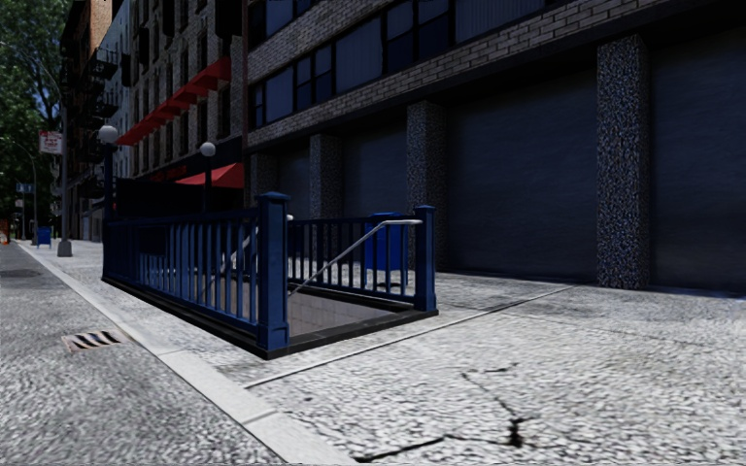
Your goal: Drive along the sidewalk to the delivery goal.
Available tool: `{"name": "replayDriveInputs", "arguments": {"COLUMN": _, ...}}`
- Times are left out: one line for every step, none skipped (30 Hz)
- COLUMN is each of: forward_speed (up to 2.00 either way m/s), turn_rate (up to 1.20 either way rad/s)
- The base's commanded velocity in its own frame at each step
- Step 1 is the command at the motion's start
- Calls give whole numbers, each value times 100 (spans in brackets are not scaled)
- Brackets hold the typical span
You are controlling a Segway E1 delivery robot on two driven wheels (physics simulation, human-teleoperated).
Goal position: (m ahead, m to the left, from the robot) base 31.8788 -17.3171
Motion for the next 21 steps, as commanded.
{"name": "replayDriveInputs", "arguments": {"forward_speed": 69, "turn_rate": -53}}
{"name": "replayDriveInputs", "arguments": {"forward_speed": 69, "turn_rate": -55}}
{"name": "replayDriveInputs", "arguments": {"forward_speed": 69, "turn_rate": -55}}
{"name": "replayDriveInputs", "arguments": {"forward_speed": 69, "turn_rate": -57}}
{"name": "replayDriveInputs", "arguments": {"forward_speed": 69, "turn_rate": -57}}
{"name": "replayDriveInputs", "arguments": {"forward_speed": 69, "turn_rate": -58}}
{"name": "replayDriveInputs", "arguments": {"forward_speed": 69, "turn_rate": -58}}
{"name": "replayDriveInputs", "arguments": {"forward_speed": 69, "turn_rate": -58}}
{"name": "replayDriveInputs", "arguments": {"forward_speed": 69, "turn_rate": -58}}
{"name": "replayDriveInputs", "arguments": {"forward_speed": 69, "turn_rate": -59}}
{"name": "replayDriveInputs", "arguments": {"forward_speed": 69, "turn_rate": -59}}
{"name": "replayDriveInputs", "arguments": {"forward_speed": 69, "turn_rate": -63}}
{"name": "replayDriveInputs", "arguments": {"forward_speed": 69, "turn_rate": -65}}
{"name": "replayDriveInputs", "arguments": {"forward_speed": 69, "turn_rate": -65}}
{"name": "replayDriveInputs", "arguments": {"forward_speed": 69, "turn_rate": -65}}
{"name": "replayDriveInputs", "arguments": {"forward_speed": 69, "turn_rate": -65}}
{"name": "replayDriveInputs", "arguments": {"forward_speed": 69, "turn_rate": -65}}
{"name": "replayDriveInputs", "arguments": {"forward_speed": 69, "turn_rate": -65}}
{"name": "replayDriveInputs", "arguments": {"forward_speed": 69, "turn_rate": -65}}
{"name": "replayDriveInputs", "arguments": {"forward_speed": 68, "turn_rate": -65}}
{"name": "replayDriveInputs", "arguments": {"forward_speed": 66, "turn_rate": -65}}
